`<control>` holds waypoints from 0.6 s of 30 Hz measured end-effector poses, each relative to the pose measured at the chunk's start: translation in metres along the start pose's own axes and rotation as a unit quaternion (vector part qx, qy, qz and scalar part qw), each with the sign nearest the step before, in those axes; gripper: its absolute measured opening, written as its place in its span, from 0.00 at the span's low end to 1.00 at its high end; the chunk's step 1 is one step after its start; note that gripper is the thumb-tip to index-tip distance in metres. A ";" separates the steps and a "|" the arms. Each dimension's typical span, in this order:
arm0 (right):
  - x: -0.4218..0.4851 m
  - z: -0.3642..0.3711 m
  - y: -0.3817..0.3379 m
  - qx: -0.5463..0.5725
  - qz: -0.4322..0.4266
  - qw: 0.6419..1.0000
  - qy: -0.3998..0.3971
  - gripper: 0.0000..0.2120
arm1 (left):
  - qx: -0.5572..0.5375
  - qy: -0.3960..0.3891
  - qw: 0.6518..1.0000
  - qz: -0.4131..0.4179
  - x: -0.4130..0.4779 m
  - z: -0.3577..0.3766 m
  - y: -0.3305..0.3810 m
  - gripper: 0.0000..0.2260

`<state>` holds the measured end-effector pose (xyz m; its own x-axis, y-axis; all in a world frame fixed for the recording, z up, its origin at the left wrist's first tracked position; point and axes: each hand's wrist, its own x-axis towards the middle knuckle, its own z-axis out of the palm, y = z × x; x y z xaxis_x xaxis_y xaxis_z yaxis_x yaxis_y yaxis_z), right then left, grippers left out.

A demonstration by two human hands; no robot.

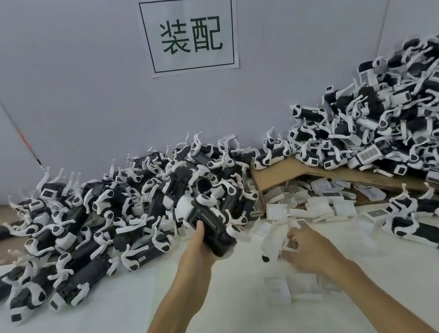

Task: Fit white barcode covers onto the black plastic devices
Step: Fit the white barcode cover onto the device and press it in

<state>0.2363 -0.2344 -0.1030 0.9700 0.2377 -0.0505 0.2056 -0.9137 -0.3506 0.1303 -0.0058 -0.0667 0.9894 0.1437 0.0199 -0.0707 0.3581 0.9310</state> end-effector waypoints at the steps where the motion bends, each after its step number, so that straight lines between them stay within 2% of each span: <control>1: 0.004 -0.006 -0.002 0.023 0.006 1.000 0.009 0.20 | 0.001 -0.016 1.000 0.010 0.004 -0.002 0.004 0.23; 3: 0.010 -0.026 -0.008 0.086 -0.008 0.996 -0.002 0.18 | 0.016 -0.045 0.998 0.031 0.013 -0.006 0.013 0.21; 5: 0.012 -0.052 -0.023 0.218 -0.044 0.974 -0.034 0.23 | 0.029 -0.046 0.997 0.050 0.022 -0.006 0.024 0.22; 7: 0.011 -0.075 -0.043 0.388 -0.064 0.917 -0.070 0.32 | 0.065 -0.035 0.995 0.062 0.031 -0.002 0.034 0.25; 9: 0.013 -0.090 -0.059 0.505 -0.113 0.852 -0.080 0.37 | 0.117 -0.044 0.990 0.066 0.039 0.005 0.042 0.26; 11: 0.016 -0.097 -0.073 0.575 -0.173 0.797 -0.061 0.35 | 0.138 -0.047 0.987 0.073 0.045 0.015 0.049 0.26; 14: 0.021 -0.099 -0.086 0.649 -0.224 0.726 -0.040 0.25 | 0.147 -0.034 0.985 0.079 0.054 0.030 0.054 0.26; 16: 0.023 -0.100 -0.088 0.666 -0.261 0.697 -0.045 0.21 | 0.167 -0.022 0.982 0.087 0.057 0.034 0.054 0.27; 18: 0.026 -0.103 -0.087 0.662 -0.295 0.687 -0.043 0.20 | 0.175 -0.020 0.977 0.116 0.061 0.034 0.055 0.21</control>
<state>0.2565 -0.1825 0.0230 0.7452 0.5092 0.4305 0.2059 0.4384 -0.8749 0.1913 -0.0088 -0.0018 0.9568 0.1441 0.2526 -0.2526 -0.0190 0.9674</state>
